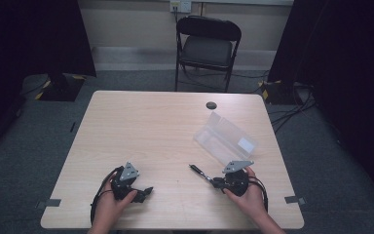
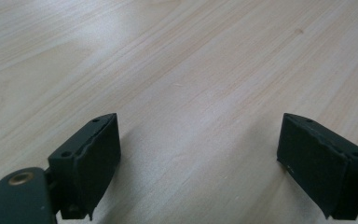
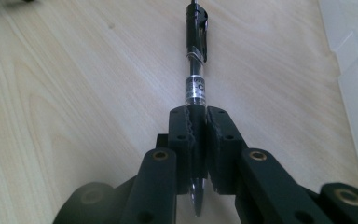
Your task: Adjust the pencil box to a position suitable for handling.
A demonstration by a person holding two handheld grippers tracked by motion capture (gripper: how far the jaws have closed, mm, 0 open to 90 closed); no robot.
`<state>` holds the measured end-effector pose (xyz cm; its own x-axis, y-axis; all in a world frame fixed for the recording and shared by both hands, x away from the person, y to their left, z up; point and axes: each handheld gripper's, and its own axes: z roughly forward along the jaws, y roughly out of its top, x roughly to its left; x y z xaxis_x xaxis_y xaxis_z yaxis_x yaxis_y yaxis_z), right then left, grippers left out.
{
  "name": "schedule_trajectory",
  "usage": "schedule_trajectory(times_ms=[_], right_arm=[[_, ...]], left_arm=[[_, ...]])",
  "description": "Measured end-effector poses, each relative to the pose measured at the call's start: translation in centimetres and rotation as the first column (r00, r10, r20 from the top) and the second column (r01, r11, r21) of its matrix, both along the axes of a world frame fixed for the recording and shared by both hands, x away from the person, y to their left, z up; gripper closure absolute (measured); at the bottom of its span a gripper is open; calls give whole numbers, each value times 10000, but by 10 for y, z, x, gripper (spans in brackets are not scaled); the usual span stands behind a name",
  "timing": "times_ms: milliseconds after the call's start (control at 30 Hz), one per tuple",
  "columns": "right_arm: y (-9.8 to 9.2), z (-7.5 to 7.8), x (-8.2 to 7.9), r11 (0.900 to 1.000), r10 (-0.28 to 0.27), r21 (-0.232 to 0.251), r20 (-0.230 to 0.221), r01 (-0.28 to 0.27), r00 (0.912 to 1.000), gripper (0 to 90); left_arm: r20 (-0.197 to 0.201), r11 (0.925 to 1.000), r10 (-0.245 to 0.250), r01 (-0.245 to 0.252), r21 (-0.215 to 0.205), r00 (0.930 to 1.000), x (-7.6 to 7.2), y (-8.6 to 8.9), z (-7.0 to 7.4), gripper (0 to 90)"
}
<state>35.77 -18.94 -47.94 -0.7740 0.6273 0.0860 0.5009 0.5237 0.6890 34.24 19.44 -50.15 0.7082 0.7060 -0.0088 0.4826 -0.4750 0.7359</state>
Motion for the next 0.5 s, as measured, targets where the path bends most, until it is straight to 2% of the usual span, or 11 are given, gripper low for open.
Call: schedule_trajectory(times_ms=[267, 400, 500], right_arm=[[-9, 7, 1, 9984, -117, 546, 17, 116, 9999, 814], [-14, 8, 1, 9982, -233, 555, 111, 227, 9997, 814], [-17, 9, 3, 9971, -268, 712, 18, 266, 9996, 814]], left_arm=[[-16, 10000, -10, 10, -17, 10000, 0, 0, 0, 131], [-3, 10000, -18, 18, -1, 10000, 0, 0, 0, 131], [-3, 10000, -20, 20, -5, 10000, 0, 0, 0, 130]])
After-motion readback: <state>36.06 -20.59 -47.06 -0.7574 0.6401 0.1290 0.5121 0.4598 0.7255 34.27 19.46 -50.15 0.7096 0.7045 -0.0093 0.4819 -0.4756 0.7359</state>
